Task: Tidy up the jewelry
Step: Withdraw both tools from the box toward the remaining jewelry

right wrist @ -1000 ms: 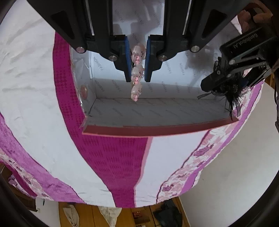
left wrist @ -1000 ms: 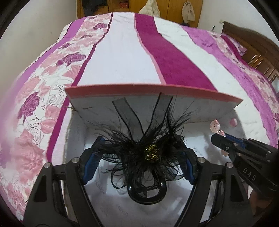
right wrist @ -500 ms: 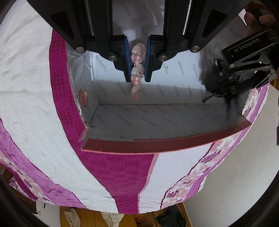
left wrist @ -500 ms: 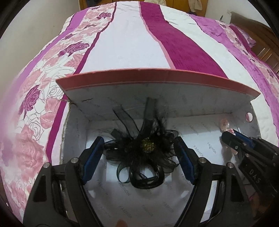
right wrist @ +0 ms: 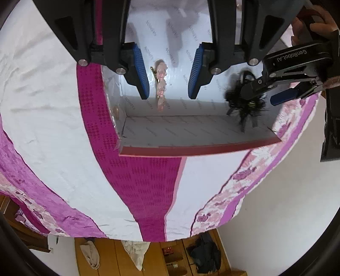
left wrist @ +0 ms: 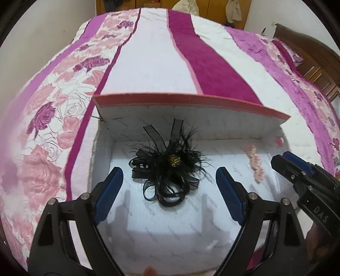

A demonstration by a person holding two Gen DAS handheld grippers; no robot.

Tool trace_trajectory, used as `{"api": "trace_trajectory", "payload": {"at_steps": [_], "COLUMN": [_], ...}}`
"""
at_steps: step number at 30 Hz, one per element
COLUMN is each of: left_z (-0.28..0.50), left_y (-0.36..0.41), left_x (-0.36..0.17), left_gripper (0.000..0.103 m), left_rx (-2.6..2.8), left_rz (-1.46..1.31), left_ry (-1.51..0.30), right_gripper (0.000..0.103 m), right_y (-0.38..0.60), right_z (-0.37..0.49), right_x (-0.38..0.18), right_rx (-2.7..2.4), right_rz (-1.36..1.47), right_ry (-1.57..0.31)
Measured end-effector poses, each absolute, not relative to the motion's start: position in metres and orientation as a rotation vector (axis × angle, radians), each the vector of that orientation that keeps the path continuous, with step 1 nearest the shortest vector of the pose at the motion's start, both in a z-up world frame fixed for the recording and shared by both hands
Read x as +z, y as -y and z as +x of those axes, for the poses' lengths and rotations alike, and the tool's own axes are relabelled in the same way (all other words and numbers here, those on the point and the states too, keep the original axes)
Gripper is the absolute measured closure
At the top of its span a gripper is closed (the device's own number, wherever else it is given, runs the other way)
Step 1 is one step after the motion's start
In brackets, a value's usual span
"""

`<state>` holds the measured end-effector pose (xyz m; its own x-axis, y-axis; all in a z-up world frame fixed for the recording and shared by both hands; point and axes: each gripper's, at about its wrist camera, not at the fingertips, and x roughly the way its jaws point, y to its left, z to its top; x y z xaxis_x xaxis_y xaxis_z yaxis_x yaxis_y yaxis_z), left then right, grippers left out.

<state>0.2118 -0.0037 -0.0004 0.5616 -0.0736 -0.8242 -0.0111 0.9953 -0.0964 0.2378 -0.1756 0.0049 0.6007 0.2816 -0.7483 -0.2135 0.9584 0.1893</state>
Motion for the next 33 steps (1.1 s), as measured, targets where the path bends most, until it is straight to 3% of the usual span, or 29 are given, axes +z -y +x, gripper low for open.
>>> {"api": "trace_trajectory", "payload": {"at_steps": [7,18,33], "left_z": [0.182,0.14,0.094], "left_y": [0.011,0.011,0.018], "left_x": [0.027,0.048,0.027], "left_gripper": [0.016,0.011,0.011], "left_rx": [-0.079,-0.136,-0.128], "left_rz": [-0.086,-0.141,-0.11], "left_ry": [-0.906,-0.857,-0.907], "right_gripper": [0.053,0.048,0.043], "right_y": [0.185,0.199,0.231], "right_z": [0.209,0.156,0.094], "right_x": [0.028,0.051,0.038], "right_rx": [0.289,0.309,0.283], "right_rz": [0.141,0.205,0.264], "right_ry": [-0.837,-0.798,-0.79]}}
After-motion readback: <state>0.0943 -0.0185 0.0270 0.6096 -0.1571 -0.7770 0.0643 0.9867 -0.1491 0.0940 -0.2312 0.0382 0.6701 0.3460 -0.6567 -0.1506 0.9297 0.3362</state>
